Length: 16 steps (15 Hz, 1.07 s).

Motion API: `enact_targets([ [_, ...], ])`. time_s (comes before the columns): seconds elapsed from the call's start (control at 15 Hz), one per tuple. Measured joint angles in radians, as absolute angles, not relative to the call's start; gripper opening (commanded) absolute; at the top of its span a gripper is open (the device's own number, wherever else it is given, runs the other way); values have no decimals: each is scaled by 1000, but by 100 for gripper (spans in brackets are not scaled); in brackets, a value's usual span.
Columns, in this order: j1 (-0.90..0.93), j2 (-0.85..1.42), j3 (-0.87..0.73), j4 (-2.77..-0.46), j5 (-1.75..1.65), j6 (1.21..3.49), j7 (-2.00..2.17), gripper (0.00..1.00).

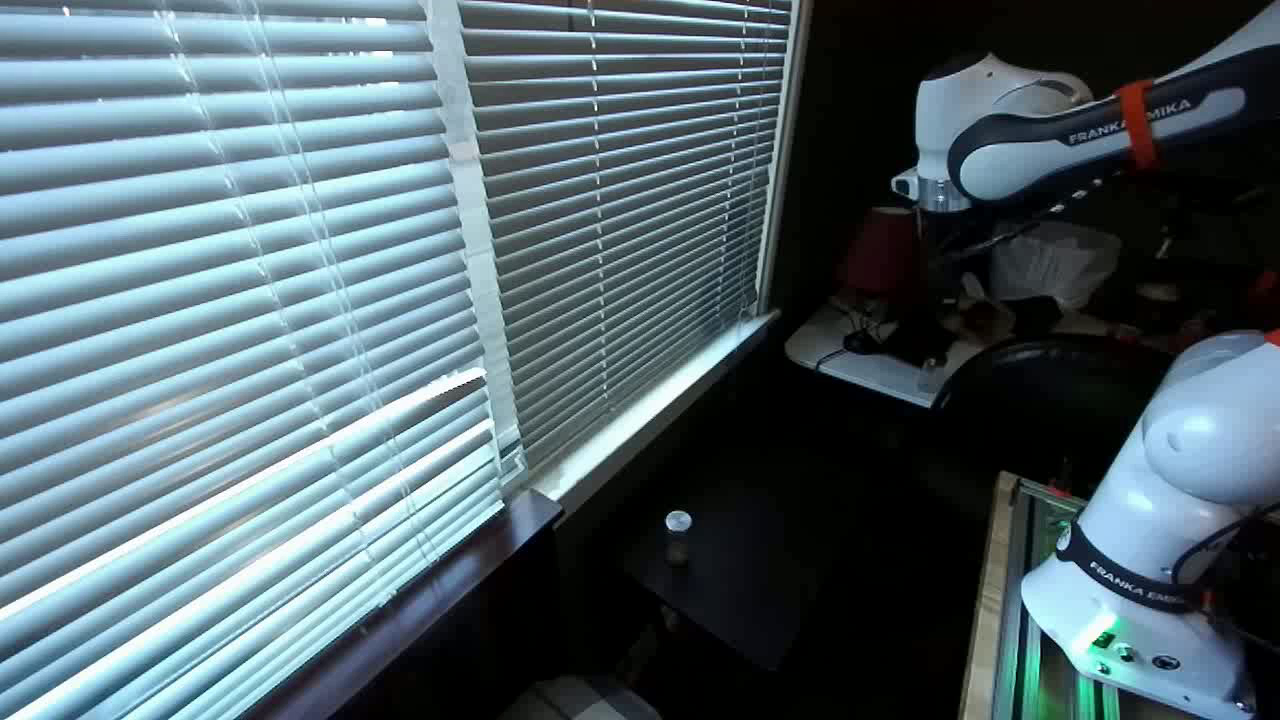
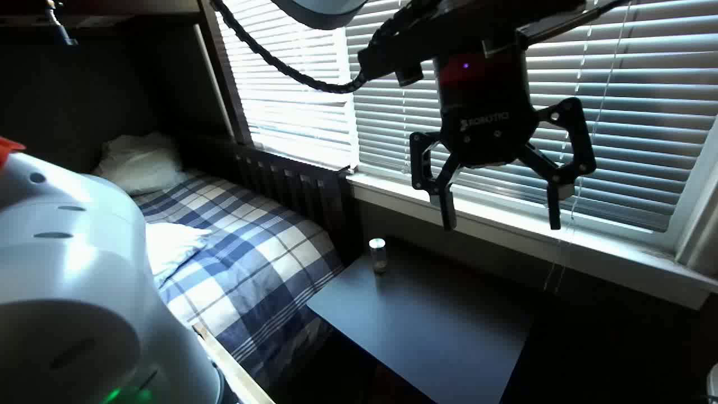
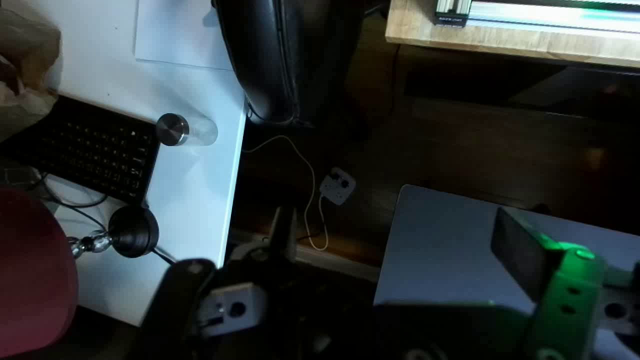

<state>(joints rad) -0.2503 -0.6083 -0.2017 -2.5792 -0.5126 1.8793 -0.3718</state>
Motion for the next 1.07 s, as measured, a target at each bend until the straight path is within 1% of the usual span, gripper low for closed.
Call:
enact_targets([
  [0.87, -246, -608, -201, -2579, -514, 1881, -372, 100],
  [1.07, -178, -611, -182, -2579, -485, 1885, -377, 100],
])
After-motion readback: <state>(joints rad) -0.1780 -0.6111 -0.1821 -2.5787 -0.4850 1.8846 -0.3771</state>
